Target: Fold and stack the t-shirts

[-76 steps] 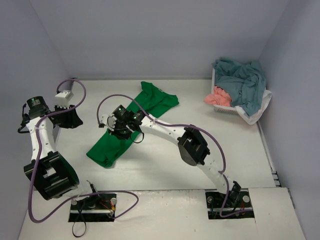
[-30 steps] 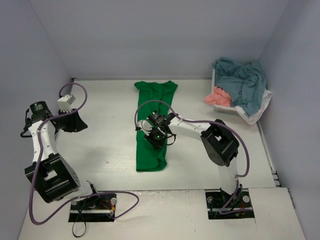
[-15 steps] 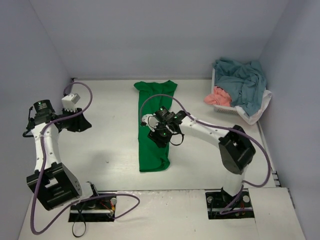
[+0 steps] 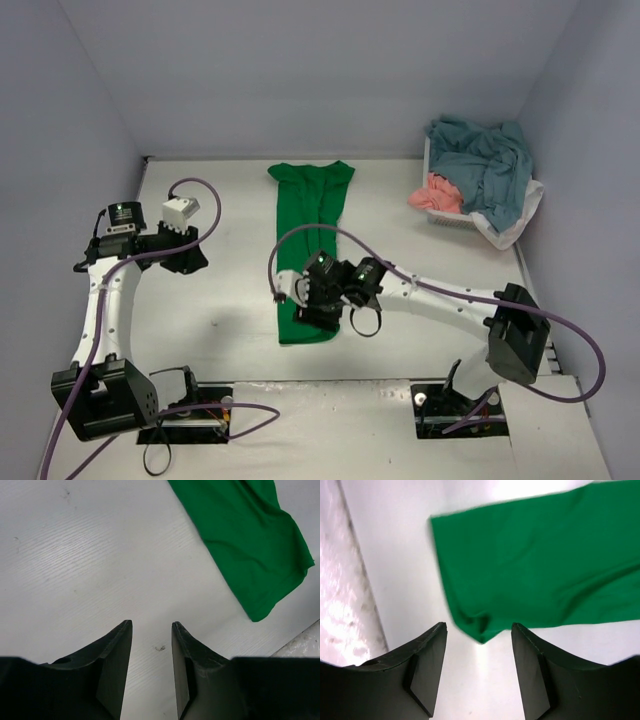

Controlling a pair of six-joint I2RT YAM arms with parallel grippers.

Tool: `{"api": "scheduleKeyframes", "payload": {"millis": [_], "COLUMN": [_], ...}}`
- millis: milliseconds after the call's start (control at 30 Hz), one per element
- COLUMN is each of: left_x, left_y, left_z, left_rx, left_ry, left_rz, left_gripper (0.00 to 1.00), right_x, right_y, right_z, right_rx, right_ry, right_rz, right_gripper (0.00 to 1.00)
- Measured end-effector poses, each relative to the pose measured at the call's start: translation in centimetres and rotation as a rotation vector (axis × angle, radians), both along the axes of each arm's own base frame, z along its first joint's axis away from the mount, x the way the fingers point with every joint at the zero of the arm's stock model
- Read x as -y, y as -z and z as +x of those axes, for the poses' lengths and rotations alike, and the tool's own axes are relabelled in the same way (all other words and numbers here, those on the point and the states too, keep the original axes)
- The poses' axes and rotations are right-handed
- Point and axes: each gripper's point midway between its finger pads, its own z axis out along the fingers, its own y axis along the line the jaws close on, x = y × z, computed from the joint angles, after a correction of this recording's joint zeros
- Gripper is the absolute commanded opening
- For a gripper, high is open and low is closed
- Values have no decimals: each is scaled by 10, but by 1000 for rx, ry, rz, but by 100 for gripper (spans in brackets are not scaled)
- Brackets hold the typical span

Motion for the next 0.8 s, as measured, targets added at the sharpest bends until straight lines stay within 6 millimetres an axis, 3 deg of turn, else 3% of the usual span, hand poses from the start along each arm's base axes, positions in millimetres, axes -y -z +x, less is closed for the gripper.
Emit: {"api": "scheduleKeyframes", "payload": {"millis": [67,133,433,567,800], "left_x": [-3,-6,-11,-13,-13], "left_y": [1,1,3,3,3], "left_z": [0,1,-1,-1,-3], "left_rx": [-1,-1,-8,-11,-10], "left_ry": [-11,-23,-65,-80,-91], "left_rz": [15,29,53,56,58], "left_gripper": [32,32,32,32,32], "right_x": [7,14,41,39,24], "right_y": [17,28,49,54,62], "right_z": [-20,-26,-19,-18,-43], "right_rx": [-9,16,168,233,333], "right_ry": [-59,-90,-142,-169,-292], "right_rz": [-62,-113,-250,-266,-270], "right_gripper": [56,67,68,68,69]}}
